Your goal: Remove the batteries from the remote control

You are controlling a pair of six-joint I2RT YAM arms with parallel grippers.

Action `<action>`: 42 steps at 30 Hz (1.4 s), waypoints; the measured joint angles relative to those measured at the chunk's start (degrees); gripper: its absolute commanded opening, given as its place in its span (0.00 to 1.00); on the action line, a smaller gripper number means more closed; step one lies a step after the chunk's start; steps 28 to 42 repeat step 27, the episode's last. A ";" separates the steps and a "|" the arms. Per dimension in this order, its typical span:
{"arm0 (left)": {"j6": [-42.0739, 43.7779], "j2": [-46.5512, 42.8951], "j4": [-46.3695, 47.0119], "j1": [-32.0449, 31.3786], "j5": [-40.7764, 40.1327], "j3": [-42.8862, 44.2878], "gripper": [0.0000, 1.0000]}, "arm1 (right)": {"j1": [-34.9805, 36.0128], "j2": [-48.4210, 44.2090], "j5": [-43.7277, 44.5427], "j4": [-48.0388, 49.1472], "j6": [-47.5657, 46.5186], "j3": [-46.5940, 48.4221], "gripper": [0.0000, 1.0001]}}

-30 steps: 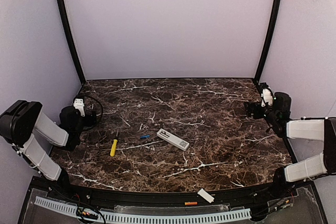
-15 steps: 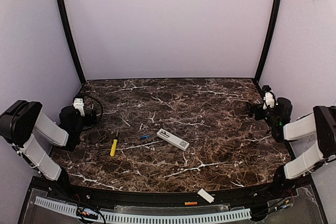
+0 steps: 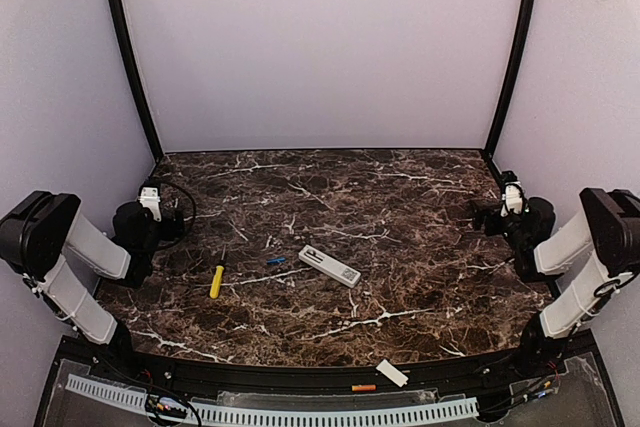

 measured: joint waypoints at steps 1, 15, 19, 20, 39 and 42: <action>0.00 0.00 0.02 0.02 0.00 0.00 0.99 | 0.00 0.00 0.22 0.55 0.07 0.00 0.99; 0.00 0.00 0.09 0.02 0.00 0.00 0.99 | 0.00 0.00 1.75 1.51 0.42 0.00 0.99; 0.00 0.00 0.09 0.02 0.00 0.00 0.99 | 0.00 0.00 1.75 1.51 0.42 0.02 0.99; 0.00 0.00 0.09 0.02 0.00 0.00 0.99 | 0.00 0.00 1.77 1.51 0.42 0.02 0.98; 0.00 0.00 0.09 0.02 0.00 0.00 0.99 | 0.00 0.00 1.92 1.51 0.42 0.02 0.99; 0.00 0.00 0.09 0.02 0.00 0.00 0.99 | 0.00 0.00 1.92 1.51 0.42 0.02 0.99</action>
